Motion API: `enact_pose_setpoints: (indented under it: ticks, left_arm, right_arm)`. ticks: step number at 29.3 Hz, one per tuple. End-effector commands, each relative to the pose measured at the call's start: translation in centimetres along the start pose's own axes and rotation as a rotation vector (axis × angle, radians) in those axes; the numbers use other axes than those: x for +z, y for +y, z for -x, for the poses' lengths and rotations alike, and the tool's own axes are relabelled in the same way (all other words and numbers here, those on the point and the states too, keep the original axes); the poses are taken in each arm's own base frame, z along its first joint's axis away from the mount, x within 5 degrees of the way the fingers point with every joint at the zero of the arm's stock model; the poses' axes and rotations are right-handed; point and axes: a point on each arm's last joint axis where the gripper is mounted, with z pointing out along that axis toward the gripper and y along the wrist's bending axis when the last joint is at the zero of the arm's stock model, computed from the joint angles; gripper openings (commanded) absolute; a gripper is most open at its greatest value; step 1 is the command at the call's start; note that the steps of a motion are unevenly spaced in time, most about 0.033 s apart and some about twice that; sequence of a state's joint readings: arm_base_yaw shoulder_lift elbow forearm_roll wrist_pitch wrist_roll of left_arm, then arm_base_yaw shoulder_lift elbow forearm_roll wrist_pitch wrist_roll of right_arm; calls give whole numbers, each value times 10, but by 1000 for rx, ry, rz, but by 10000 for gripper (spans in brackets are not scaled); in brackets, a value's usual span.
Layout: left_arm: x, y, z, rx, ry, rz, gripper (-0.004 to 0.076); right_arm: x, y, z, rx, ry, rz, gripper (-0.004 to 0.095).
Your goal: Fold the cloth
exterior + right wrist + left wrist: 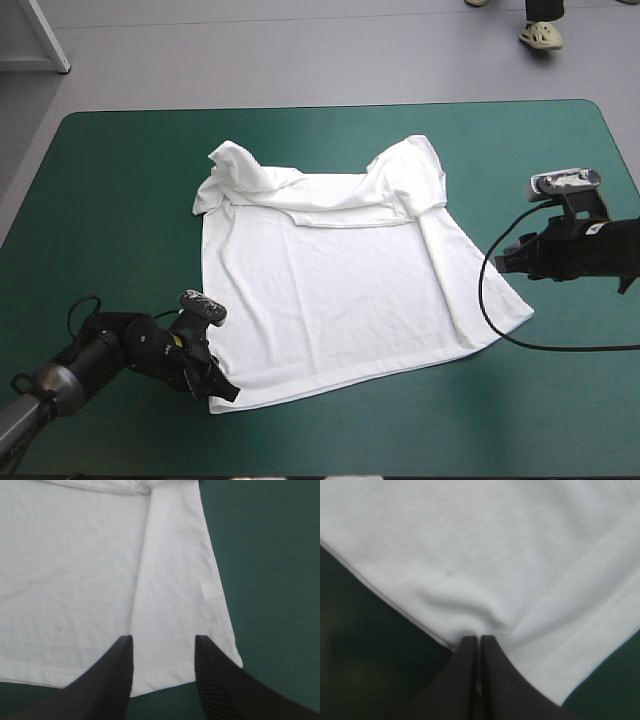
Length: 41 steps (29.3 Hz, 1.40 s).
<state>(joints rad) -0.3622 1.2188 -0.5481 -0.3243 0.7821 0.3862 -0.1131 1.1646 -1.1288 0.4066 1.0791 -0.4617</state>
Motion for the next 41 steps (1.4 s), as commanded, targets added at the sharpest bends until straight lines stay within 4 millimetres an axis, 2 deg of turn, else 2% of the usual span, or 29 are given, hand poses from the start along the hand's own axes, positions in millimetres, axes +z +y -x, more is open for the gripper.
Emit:
enact_pose_setpoints:
  ticks: [1,3,8,20,23,25,28,32,33,36,39,40,41]
  left_arm:
    - [3,-5,-3,-35,-39,-21,19]
    - [0,-6,-3,-34,-58,-22,19]
    - [-1,-6,-1,-43,-89,-23,19]
    - [-1,-6,0,-30,-97,-20,19]
    - [-1,-6,0,-25,-94,-23,19]
    - [-1,-6,0,-27,-95,-24,19]
    - [-1,-6,0,-26,-99,-22,19]
    - [-2,-5,1,-27,-112,-17,19]
    - [-2,-5,2,-27,-115,-15,19]
    - [-2,-5,3,-30,-134,-10,19]
    - [-3,-5,5,-34,-158,-6,19]
    - [-4,-5,5,-34,-169,-5,19]
    - [-10,-5,9,-28,-206,1,19]
  right_arm:
    - [4,-7,-6,-22,-50,-79,561]
    - [12,-11,-13,-26,-37,-105,591]
    - [33,-21,-21,-17,1,-140,557]
    - [110,-51,-32,70,242,-105,552]
    - [125,-56,-37,89,303,-103,507]
    - [132,-58,-41,102,338,-90,437]
    - [136,-58,-44,111,374,-73,308]
    - [136,-57,-45,99,393,-61,23]
    - [136,-57,-45,102,392,-56,-14]
    - [135,-53,-41,114,354,-24,-8]
    - [123,-45,-29,99,252,17,-8]
    - [116,-42,-24,88,203,22,-8]
    - [98,-35,-13,50,107,24,-8]
